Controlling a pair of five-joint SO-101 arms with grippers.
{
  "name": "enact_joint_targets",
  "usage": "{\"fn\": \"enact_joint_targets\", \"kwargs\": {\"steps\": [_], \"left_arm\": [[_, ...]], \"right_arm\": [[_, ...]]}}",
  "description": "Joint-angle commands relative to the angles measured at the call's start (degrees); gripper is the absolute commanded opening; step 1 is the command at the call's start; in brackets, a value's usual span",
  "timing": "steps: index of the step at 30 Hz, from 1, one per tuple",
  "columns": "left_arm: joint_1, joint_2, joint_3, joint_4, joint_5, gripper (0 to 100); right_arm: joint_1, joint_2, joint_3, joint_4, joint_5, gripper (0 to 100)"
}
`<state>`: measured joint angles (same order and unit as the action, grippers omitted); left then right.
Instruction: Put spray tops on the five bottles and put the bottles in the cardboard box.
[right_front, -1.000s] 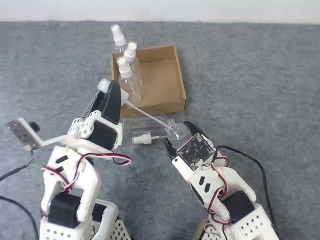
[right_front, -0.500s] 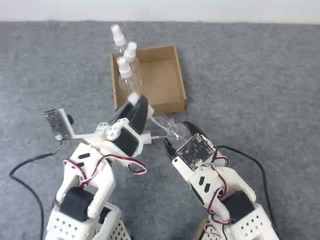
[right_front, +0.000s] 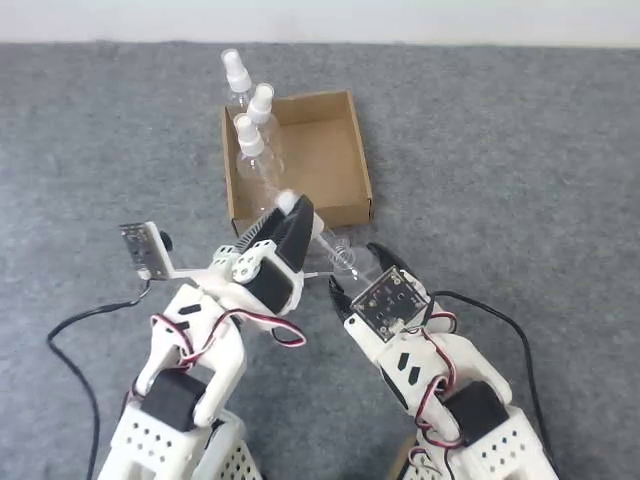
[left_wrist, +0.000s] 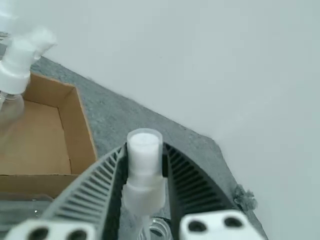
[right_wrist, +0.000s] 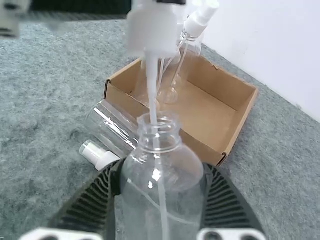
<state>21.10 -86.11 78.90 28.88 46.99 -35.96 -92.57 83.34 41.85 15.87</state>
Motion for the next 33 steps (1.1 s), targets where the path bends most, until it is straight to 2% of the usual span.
{"fn": "enact_joint_targets", "kwargs": {"steps": [1, 7, 20, 25, 33], "left_arm": [[3.0, -0.7, 0.0, -1.3, -2.5, 1], [8.7, -0.7, 3.8, -1.6, -3.0, 1], [9.2, -0.8, 3.8, -0.3, -4.1, 1], [11.6, -0.8, 3.3, 1.7, -6.2, 1], [12.1, -0.9, 3.3, 1.9, -6.2, 1]], "right_arm": [[-0.3, -1.3, -0.3, -0.9, 0.8, 7.6], [-0.3, -1.3, -0.3, -0.8, 0.8, 7.6], [-0.2, -1.3, -0.2, 0.3, 0.4, 7.5], [-0.2, -1.3, -0.2, 0.1, 0.3, 0.3], [-0.2, -1.3, -0.2, 0.2, -0.2, 1.3]]}}
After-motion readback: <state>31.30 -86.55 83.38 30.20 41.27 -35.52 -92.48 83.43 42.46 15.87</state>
